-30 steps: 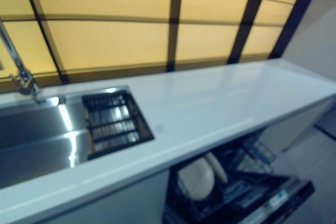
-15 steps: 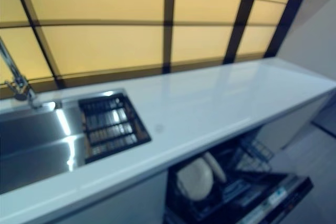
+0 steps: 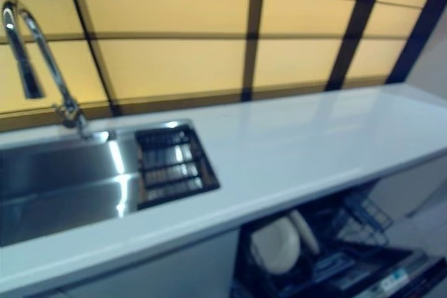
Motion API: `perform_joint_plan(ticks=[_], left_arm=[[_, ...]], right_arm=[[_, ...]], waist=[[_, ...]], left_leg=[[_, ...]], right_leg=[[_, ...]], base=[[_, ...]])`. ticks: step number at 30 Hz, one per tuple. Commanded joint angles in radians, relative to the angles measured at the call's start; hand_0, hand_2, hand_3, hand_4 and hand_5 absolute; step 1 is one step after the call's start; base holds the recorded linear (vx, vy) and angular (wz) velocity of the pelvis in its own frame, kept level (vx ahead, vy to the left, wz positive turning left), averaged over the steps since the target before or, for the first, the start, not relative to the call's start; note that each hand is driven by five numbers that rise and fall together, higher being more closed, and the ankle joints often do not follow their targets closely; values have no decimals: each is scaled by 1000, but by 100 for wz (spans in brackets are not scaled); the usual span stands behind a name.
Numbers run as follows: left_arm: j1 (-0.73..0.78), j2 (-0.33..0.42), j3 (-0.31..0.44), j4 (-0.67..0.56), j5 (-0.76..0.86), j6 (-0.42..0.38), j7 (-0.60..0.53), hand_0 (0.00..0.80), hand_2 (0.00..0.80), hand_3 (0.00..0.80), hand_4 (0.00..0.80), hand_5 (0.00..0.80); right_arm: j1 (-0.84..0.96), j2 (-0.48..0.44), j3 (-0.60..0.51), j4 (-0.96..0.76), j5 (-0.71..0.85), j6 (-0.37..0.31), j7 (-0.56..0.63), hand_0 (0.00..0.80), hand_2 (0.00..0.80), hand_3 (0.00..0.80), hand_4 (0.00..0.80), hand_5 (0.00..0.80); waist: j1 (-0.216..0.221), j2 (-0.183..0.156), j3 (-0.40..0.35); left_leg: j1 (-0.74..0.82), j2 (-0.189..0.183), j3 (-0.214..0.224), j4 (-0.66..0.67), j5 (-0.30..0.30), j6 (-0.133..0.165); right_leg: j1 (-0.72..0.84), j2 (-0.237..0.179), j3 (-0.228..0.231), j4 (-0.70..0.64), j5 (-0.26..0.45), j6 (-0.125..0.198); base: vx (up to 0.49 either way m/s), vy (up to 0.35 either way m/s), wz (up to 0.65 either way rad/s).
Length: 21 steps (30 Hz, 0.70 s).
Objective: Take plates into dishwasher
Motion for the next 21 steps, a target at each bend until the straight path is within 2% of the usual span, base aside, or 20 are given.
perform_joint_plan(ticks=[1,5,10,21], left_arm=[[-74,14,-10,21,28,-30,-1,0,0,0,0,0],[-75,16,-13,21,30,-36,-1,0,0,0,0,0],[-74,12,-14,17,35,-35,-3,0,0,0,0,0],[-54,-7,-21,-13,48,-27,-9,0,0,0,0,0]], right_arm=[[-52,-10,8,48,98,-65,25,0,0,0,0,0],[-55,21,13,88,137,-80,40,0,0,0,0,0],[-70,55,30,98,202,-67,49,0,0,0,0,0],[-99,160,101,29,338,-65,129,0,0,0,0,0]], waist=[[27,30,19],[33,35,20],[41,40,20],[60,49,17]], left_leg=[[10,69,-61,-6,10,-61],[6,68,-63,-6,12,-61],[2,69,-64,-5,15,-63],[4,76,-63,-3,22,-66]], right_leg=[[14,17,-27,68,-9,-15],[17,17,-32,67,-10,-14],[21,18,-39,61,-10,-15],[31,17,-58,55,-9,-22]], base=[[7,-39,12],[2,-9,1],[0,0,0],[9,0,2]])
